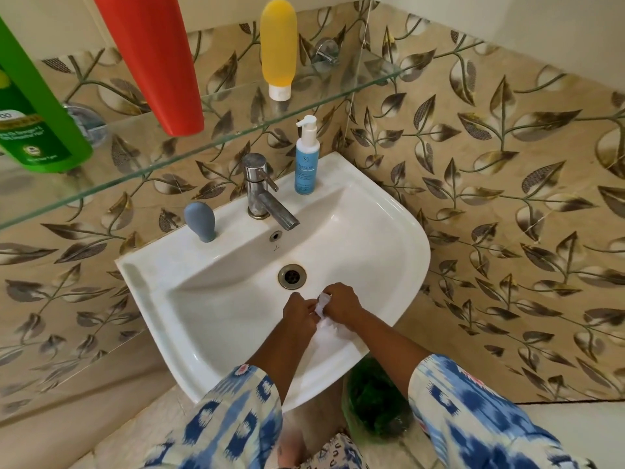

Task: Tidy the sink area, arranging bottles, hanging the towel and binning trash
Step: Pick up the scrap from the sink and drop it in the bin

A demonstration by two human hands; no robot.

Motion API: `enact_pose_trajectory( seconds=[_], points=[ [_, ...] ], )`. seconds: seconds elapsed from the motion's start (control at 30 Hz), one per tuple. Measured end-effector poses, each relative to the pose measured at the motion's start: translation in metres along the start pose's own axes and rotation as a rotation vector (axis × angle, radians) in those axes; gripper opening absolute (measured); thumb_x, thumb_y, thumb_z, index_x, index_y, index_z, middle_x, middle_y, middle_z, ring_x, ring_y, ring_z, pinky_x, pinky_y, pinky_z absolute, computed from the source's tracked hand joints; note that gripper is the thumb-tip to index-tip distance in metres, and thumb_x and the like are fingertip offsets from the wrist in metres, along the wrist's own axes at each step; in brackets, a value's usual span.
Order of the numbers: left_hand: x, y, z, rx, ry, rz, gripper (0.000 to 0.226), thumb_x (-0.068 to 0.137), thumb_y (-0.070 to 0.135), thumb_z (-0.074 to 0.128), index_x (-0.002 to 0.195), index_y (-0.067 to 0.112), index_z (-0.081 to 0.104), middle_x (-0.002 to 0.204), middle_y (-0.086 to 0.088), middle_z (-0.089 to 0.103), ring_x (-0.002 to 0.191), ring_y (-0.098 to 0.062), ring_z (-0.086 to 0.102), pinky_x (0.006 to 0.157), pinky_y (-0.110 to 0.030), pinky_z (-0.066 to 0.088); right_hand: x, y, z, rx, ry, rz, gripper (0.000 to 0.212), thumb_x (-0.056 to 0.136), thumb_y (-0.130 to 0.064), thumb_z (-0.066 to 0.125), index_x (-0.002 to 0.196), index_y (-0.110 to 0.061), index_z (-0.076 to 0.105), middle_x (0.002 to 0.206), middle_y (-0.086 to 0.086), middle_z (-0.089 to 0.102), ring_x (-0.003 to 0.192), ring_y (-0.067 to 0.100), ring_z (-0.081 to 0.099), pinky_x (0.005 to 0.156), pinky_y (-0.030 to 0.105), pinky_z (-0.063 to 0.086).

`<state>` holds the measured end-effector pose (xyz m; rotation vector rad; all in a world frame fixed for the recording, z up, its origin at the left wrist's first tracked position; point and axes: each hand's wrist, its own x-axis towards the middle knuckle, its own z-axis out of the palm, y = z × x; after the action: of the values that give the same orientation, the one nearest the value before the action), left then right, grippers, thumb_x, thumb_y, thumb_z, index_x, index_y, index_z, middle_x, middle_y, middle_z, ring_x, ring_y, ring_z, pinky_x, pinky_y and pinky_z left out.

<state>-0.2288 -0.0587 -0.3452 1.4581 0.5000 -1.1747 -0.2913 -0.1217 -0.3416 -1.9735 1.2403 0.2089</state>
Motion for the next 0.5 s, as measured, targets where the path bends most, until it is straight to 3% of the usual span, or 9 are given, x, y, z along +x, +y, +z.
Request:
enact_pose_trajectory(
  seconds=[0.1,0.17,0.27,0.4,0.5],
  points=[
    [-0.01,0.019,0.013,-0.073,-0.067,0.037,0.036,0.099,0.015,0.033,0.069,0.004,0.048,0.074,-0.014,0.049,0.065,-0.026,0.047,0.077,-0.04,0.047,-0.005,-0.012,-0.02,0.075,0.026,0.036,0.012,0.066,0.0,0.065,0.059,-0.005,0.058,0.065,0.011,0.059,0.06,0.022,0.057,0.055,0.02,0.042],
    [-0.019,0.032,0.025,-0.074,-0.12,0.069,0.038,0.099,0.016,0.034,0.066,0.005,0.048,0.071,-0.014,0.049,0.063,-0.025,0.047,0.064,-0.036,0.046,-0.01,-0.015,-0.038,0.202,0.134,0.016,0.009,0.066,0.0,0.064,0.061,-0.006,0.06,0.068,0.013,0.06,0.065,0.023,0.058,0.059,0.028,0.046],
    [-0.042,0.046,0.047,-0.008,-0.245,0.14,0.04,0.099,0.02,0.036,0.068,0.001,0.052,0.072,-0.014,0.051,0.065,-0.024,0.051,0.063,-0.032,0.047,-0.024,-0.012,-0.07,0.421,0.306,-0.013,0.003,0.066,0.002,0.064,0.068,0.001,0.066,0.069,0.014,0.059,0.068,0.024,0.059,0.065,0.04,0.053],
    [-0.082,0.049,0.088,0.093,-0.386,0.266,0.036,0.096,0.018,0.039,0.067,0.004,0.055,0.071,-0.012,0.053,0.063,-0.021,0.052,0.062,-0.027,0.046,-0.047,-0.002,-0.112,0.597,0.48,-0.007,0.019,0.067,0.003,0.062,0.057,-0.013,0.06,0.062,0.007,0.056,0.062,0.021,0.055,0.056,0.026,0.044],
    [-0.105,0.031,0.121,0.235,-0.437,0.346,0.029,0.092,0.016,0.042,0.068,0.009,0.057,0.091,-0.021,0.063,0.08,-0.029,0.062,0.073,-0.033,0.05,-0.064,0.019,-0.133,0.723,0.619,0.026,0.02,0.07,0.007,0.058,0.075,-0.009,0.068,0.072,0.009,0.059,0.061,0.02,0.055,0.05,0.019,0.044]
  ],
)
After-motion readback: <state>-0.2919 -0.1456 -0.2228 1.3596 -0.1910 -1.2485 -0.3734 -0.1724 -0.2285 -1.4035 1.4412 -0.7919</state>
